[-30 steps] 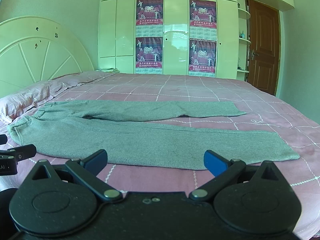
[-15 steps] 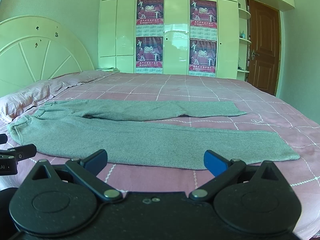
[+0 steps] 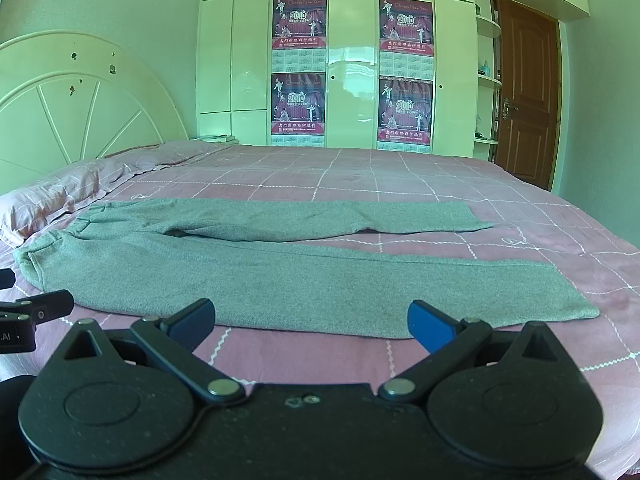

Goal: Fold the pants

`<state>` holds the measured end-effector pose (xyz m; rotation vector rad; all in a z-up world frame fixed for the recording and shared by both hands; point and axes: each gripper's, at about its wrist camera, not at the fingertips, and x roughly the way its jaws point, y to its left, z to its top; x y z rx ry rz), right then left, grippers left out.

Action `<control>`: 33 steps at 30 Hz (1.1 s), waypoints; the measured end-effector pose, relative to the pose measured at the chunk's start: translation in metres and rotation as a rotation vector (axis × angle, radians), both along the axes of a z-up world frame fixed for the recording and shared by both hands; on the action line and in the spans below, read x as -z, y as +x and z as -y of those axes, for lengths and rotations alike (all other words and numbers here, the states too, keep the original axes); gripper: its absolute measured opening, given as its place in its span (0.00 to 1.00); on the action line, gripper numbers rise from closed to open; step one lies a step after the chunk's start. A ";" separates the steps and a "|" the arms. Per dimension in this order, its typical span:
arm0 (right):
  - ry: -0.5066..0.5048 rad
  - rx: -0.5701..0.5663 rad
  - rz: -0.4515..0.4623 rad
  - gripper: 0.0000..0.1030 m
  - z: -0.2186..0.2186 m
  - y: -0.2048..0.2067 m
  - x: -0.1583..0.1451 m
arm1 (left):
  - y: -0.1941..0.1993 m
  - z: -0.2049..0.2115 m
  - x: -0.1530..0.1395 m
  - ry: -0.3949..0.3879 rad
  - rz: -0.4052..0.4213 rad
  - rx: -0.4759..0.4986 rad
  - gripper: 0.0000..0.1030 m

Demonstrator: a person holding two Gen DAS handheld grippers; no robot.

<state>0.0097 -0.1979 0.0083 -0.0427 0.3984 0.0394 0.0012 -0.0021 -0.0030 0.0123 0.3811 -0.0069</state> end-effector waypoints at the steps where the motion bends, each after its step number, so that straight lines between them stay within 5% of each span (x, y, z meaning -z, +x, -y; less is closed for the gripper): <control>1: 0.000 0.000 -0.001 0.94 0.000 0.000 0.000 | 0.000 0.000 0.000 0.000 0.000 0.000 1.00; 10: 0.006 0.002 0.016 0.94 0.002 -0.002 -0.002 | 0.004 -0.005 0.000 -0.014 -0.016 -0.019 1.00; 17: 0.004 0.022 0.022 0.94 0.006 0.010 -0.008 | 0.025 -0.051 0.004 -0.105 -0.067 -0.116 1.00; 21: -0.022 0.014 0.052 0.94 0.001 0.026 -0.019 | 0.045 -0.065 0.004 -0.093 -0.071 -0.122 1.00; 27: -0.053 -0.036 0.086 0.94 -0.011 0.076 -0.043 | 0.090 -0.093 -0.004 -0.055 -0.054 -0.076 1.00; 33: -0.015 -0.120 0.062 0.94 -0.019 0.157 -0.077 | 0.173 -0.170 -0.020 0.010 -0.057 -0.039 1.00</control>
